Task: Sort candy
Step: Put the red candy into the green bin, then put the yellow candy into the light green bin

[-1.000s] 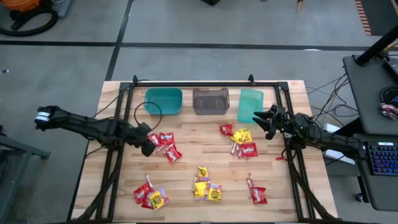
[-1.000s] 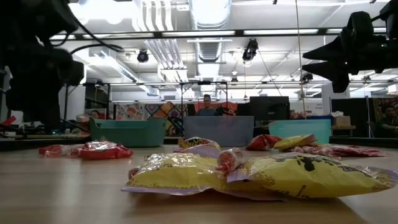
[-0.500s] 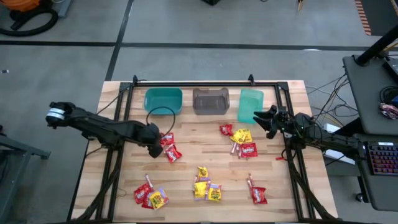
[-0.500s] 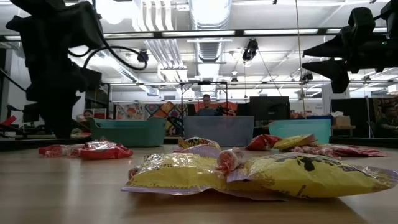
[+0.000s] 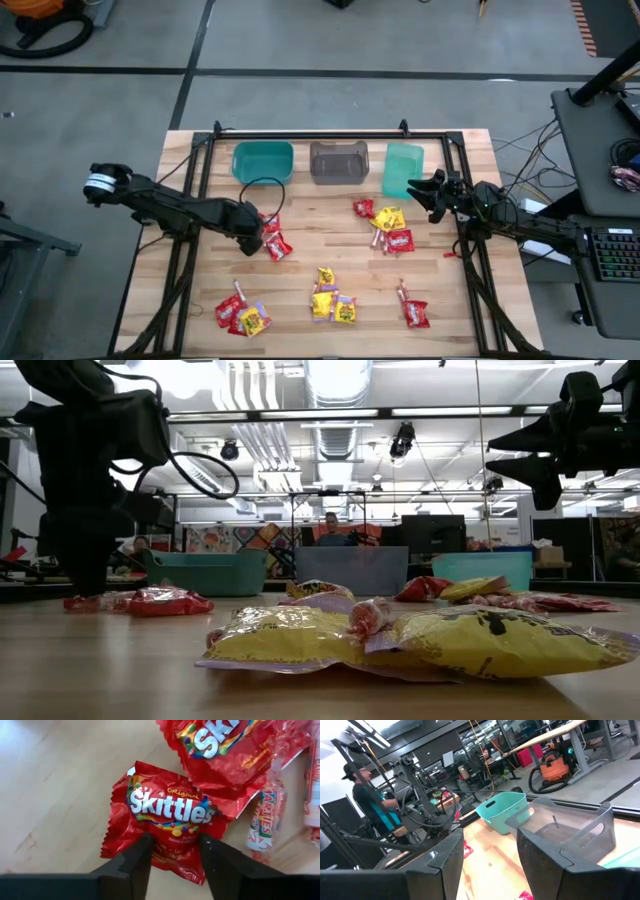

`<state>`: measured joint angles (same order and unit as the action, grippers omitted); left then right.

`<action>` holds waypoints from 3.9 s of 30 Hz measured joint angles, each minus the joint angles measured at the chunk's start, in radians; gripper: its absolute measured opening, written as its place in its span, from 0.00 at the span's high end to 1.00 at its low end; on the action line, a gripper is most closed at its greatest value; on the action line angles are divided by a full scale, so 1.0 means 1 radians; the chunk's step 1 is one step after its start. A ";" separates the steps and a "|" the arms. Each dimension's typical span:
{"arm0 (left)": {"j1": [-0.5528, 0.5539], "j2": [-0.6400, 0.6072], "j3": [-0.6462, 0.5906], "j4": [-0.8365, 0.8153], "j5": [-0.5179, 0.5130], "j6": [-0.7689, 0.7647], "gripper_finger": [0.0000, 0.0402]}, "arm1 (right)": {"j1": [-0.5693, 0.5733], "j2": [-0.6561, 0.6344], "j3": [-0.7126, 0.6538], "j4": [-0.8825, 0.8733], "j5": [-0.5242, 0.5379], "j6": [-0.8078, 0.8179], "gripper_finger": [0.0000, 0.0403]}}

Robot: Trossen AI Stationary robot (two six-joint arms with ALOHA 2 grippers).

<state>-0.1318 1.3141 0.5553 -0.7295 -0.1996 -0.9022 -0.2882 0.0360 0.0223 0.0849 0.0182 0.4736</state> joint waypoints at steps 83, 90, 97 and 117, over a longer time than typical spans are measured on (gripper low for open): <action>0.291 -0.277 0.346 0.173 -0.044 0.515 0.66 | 0.066 0.082 0.141 -0.055 0.018 0.326 0.57; 0.005 -0.315 0.338 0.170 -0.208 0.508 0.66 | 0.112 0.264 0.314 -0.482 0.058 0.316 0.57; -0.213 -0.305 0.311 0.223 -0.313 0.378 0.68 | 0.167 0.506 0.475 -0.815 0.061 0.142 0.57; -0.328 -0.227 0.257 0.405 -0.473 0.340 0.73 | 0.428 1.137 0.600 -0.554 0.297 -0.009 0.57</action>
<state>-0.4603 1.0872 0.8125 -0.3247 -0.6722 -0.5623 0.1402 1.1733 0.6221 -0.4687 0.3157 0.4648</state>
